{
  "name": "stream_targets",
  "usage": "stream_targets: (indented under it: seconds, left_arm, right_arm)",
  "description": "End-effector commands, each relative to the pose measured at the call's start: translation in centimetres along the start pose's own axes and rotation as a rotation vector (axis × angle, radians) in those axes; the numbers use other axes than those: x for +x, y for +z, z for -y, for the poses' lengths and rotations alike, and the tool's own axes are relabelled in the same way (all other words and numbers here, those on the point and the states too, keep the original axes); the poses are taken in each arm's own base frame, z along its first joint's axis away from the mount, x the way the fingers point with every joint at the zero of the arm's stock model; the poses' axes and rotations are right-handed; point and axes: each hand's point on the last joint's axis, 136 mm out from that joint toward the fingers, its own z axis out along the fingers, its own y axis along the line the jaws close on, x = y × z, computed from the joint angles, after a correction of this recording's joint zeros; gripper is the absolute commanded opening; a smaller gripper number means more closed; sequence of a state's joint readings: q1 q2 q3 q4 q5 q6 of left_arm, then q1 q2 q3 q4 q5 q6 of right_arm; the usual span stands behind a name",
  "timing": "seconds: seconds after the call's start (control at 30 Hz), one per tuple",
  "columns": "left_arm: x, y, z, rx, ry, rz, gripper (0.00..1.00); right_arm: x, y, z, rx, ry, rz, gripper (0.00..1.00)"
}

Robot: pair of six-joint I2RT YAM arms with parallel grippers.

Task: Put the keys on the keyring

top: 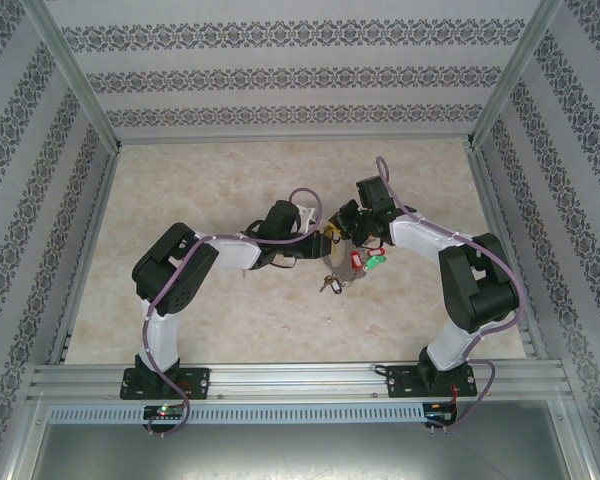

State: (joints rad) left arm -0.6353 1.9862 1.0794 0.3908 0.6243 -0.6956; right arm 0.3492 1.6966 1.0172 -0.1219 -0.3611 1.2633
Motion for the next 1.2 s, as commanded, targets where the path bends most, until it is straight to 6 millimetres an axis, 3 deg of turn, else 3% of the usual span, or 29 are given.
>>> stream_targets:
  seconds: [0.0, 0.13, 0.3, 0.43, 0.57, 0.73, 0.83, 1.0, 1.17]
  left_arm:
    - [-1.8, -0.6, 2.0, 0.022, 0.031, 0.022, 0.0]
    - [-3.2, -2.7, 3.5, 0.037, 0.043, 0.057, 0.0]
    - [-4.5, -5.9, 5.6, 0.085, 0.057, 0.086, 0.0]
    - [-6.3, -10.3, 8.6, 0.072, 0.182, 0.13, 0.0]
    - [-7.5, -15.6, 11.8, 0.02, 0.321, 0.104, 0.0]
    - [-7.2, -22.0, 15.5, 0.025, 0.485, 0.06, 0.0]
    - [-6.9, -24.9, 17.7, 0.059, 0.584, 0.048, 0.0]
    - [-6.0, -27.8, 18.8, -0.01, 0.728, -0.018, 0.0]
    - [-5.4, -29.2, 20.4, 0.037, 0.788, -0.002, 0.0]
  right_arm:
    - [0.2, -1.3, -1.4, -0.054, 0.002, 0.001, 0.13]
    - [0.2, -3.2, -1.5, -0.067, -0.048, 0.015, 0.35]
    - [0.6, -7.1, -2.9, -0.159, -0.19, 0.014, 0.5]
    - [2.3, -11.5, -5.5, -0.287, -0.425, 0.039, 0.47]
    - [2.6, -16.4, -7.2, -0.361, -0.606, 0.172, 0.47]
    - [3.1, -21.1, -8.7, -0.438, -0.956, 0.419, 0.52]
    - [4.5, -22.4, -8.9, -0.466, -1.234, 0.538, 0.57]
    - [7.4, -23.3, -8.7, -0.517, -1.561, 0.64, 0.59]
    - [13.1, -22.3, -7.8, -0.603, -1.931, 0.546, 0.53]
